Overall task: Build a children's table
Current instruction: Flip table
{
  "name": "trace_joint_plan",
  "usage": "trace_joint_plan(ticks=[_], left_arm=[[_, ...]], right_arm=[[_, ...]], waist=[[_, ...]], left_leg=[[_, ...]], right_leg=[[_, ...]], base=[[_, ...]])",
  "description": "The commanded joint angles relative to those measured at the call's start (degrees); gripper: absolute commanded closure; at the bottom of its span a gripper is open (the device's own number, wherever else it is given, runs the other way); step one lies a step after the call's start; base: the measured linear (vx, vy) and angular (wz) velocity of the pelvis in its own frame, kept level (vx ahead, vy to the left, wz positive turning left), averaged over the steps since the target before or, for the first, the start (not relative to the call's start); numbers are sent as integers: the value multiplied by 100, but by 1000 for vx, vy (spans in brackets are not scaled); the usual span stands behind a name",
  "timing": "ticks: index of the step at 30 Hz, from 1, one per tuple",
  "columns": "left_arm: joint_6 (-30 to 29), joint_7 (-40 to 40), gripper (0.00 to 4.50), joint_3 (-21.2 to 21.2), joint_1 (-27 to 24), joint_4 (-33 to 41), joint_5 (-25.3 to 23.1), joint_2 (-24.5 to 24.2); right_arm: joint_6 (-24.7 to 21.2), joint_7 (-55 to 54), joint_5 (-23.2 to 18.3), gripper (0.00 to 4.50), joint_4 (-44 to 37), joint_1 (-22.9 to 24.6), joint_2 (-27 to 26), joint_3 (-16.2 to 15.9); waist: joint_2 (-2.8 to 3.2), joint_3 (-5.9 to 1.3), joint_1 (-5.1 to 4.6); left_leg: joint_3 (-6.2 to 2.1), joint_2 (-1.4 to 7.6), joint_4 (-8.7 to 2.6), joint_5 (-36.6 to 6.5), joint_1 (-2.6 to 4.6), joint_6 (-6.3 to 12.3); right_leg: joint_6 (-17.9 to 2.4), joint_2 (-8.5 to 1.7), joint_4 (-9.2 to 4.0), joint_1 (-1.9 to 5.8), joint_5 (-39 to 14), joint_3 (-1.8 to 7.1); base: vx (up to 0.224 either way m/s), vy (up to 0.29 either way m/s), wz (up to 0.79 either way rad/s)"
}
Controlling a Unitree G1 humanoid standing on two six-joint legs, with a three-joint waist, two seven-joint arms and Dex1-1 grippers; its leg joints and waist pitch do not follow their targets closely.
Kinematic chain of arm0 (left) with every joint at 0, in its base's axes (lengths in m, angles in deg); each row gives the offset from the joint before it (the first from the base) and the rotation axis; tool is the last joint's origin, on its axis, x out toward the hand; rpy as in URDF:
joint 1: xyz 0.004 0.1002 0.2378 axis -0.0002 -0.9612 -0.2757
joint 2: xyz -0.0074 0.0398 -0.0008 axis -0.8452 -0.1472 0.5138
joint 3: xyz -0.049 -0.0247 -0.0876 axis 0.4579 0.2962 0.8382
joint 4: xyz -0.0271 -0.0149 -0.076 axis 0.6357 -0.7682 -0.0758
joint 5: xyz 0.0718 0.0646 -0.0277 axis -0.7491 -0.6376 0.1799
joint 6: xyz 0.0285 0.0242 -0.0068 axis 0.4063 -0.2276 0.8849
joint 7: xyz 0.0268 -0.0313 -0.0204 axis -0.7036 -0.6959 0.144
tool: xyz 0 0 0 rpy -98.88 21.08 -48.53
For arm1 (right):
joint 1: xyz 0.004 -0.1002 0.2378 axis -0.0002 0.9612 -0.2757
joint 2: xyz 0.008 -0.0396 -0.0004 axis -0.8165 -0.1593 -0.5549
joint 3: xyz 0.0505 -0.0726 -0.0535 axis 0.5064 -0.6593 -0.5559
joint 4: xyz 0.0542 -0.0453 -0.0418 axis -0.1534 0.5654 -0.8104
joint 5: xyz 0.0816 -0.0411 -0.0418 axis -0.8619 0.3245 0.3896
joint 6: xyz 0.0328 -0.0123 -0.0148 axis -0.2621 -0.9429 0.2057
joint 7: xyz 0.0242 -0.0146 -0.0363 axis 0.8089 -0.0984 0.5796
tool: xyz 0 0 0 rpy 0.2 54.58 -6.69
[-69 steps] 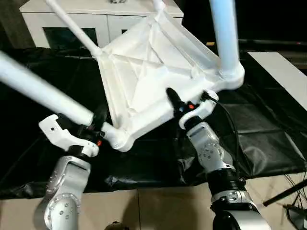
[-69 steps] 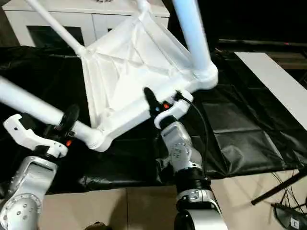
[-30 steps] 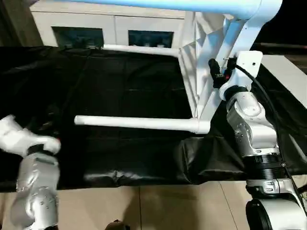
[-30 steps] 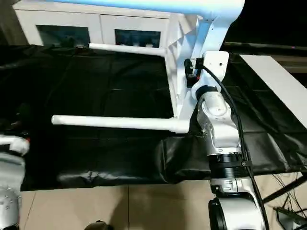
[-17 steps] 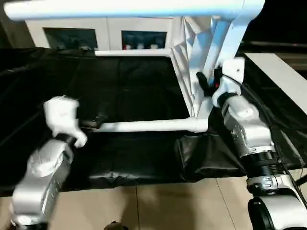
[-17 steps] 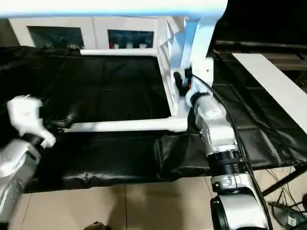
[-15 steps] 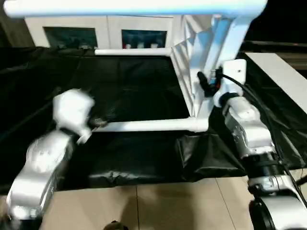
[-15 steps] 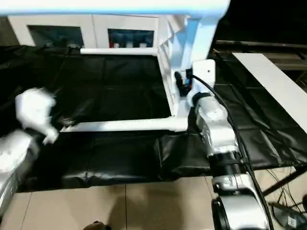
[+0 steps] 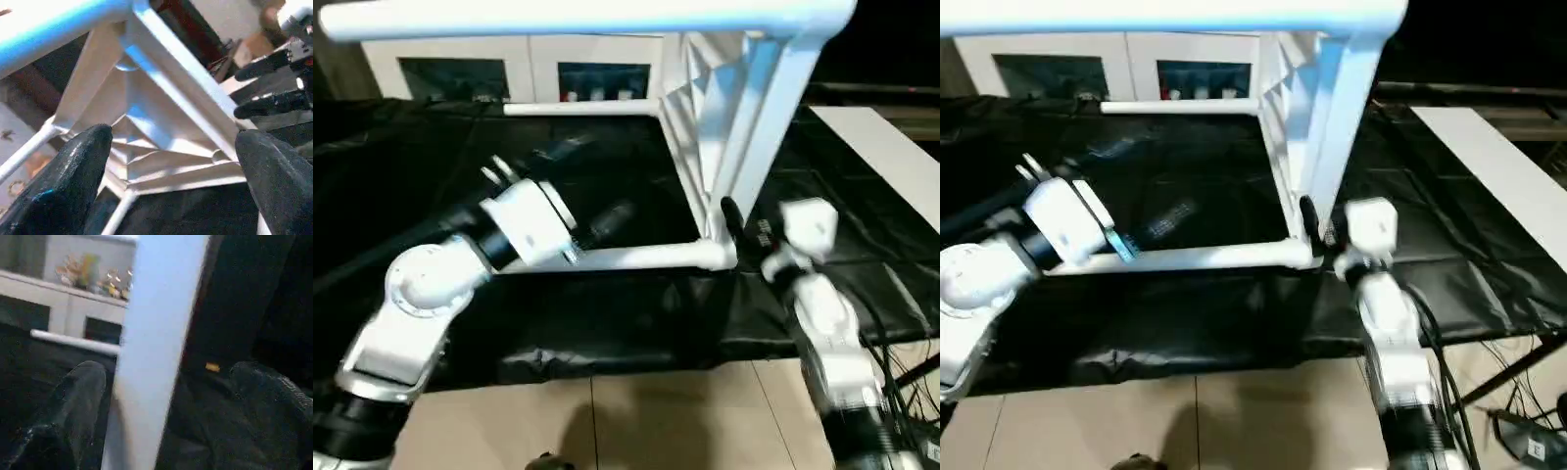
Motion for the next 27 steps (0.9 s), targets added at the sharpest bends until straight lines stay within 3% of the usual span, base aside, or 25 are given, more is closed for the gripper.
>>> trace_joint_plan(ticks=[1, 2, 3, 4, 7, 12, 16, 22, 27], left_arm=[[259, 18, 0, -25, 257, -62, -116, 46], [259, 18, 0, -25, 257, -62, -116, 46], [419, 19, 0, 23, 437, -72, -131, 62], [460, 12, 0, 26, 489, -85, -176, 47], [692, -116, 0, 79, 751, -226, -472, -12], [1230, -898, 0, 448, 1684, -646, -1517, -228], [1180, -1387, 0, 653, 2070, -948, -2144, -479], [1035, -1771, 0, 790, 2353, -1742, -2671, -840], [891, -1728, 0, 727, 2524, -2317, -2852, -1016]], right_arm=[[440, 509, -2, 4, -169, 163, 124, -321], [440, 509, -2, 4, -169, 163, 124, -321], [704, 836, 92, 4, -197, 312, 257, -584], [722, 896, 97, 4, -199, 332, 277, -627], [721, 1042, 93, 4, -160, 348, 295, -715], [664, 1390, 183, 4, -16, 247, 211, -998], [594, 1469, 249, 4, 8, 211, 157, -1201], [407, 1672, 199, 4, -99, 124, 24, -1334], [356, 1695, 220, 4, -139, 101, 7, -1397]], waist=[[96, -312, -6], [98, -313, -1], [97, -312, -5], [68, -309, 8], [57, -294, -4], [73, -305, -4], [67, -314, 5], [121, -322, 8], [128, -314, 33]], left_leg=[[-115, 234, -499, -2165, 208, -379], [-116, 245, -495, -2198, 216, -363], [-120, 245, -499, -2206, 206, -342], [-119, 249, -496, -2188, 204, -299], [-113, 248, -498, -2155, 188, -219], [-130, 253, -488, -2126, 196, -245], [-128, 254, -472, -1969, 187, -215], [-145, 245, -477, -2114, 209, -264], [-153, 259, -506, -2316, 231, -347]], right_leg=[[-877, -200, -416, 32, -644, 155], [-896, -205, -418, 34, -638, 157], [-922, -206, -416, 38, -618, 156], [-948, -207, -423, 48, -608, 152], [-992, -212, -430, 47, -676, 164], [-986, -221, -414, 47, -670, 151], [-1039, -222, -380, 48, -443, 149], [-1073, -211, -365, 19, -430, 145], [-1099, -226, -379, -8, -538, 151]], base=[[0, 0, 0], [0, 0, 0], [0, 0, 0], [0, 0, 0], [0, 0, 0], [0, 0, 0], [0, 0, 0], [0, 0, 0], [0, 0, 0]])
